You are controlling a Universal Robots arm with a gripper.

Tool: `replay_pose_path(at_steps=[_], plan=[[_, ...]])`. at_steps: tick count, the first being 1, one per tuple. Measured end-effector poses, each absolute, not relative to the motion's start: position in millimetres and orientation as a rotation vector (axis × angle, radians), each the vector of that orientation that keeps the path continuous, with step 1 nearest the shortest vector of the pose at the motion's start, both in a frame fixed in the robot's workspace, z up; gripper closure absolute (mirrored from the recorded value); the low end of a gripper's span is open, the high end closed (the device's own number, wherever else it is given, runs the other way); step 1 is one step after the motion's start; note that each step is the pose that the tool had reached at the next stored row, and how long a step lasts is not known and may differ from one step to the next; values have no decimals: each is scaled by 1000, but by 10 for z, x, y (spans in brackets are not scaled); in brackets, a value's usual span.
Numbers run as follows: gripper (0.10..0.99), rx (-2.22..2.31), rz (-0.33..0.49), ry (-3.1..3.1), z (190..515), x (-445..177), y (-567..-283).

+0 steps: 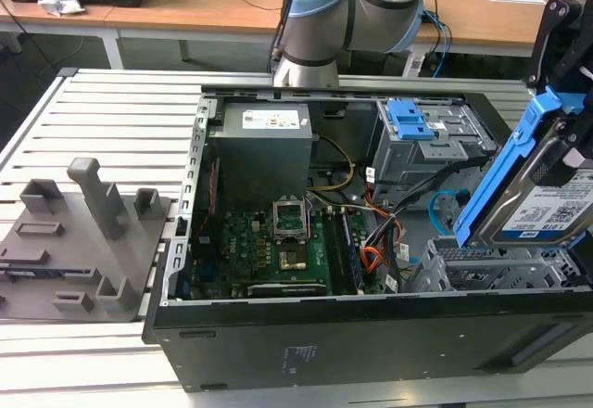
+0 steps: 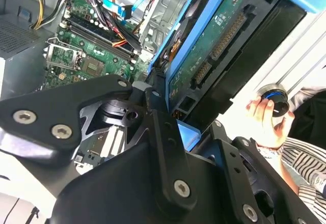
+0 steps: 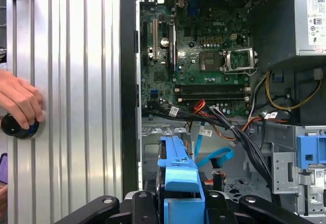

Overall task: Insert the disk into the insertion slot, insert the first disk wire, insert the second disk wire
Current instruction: 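Insert the disk into the insertion slot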

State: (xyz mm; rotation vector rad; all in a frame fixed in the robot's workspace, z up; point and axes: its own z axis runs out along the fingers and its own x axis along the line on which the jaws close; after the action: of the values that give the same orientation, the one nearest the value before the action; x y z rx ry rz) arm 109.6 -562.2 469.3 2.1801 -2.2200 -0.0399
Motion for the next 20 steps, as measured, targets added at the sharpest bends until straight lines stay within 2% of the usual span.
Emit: replay_pose_path(at_steps=[6, 15, 20], plan=[[722, 2180, -40, -2220, 4593, 1096, -5618], [722, 2188, -40, -2212, 4562, 1097, -5411], [722, 2190, -40, -2210, 4475, 1101, -5404]])
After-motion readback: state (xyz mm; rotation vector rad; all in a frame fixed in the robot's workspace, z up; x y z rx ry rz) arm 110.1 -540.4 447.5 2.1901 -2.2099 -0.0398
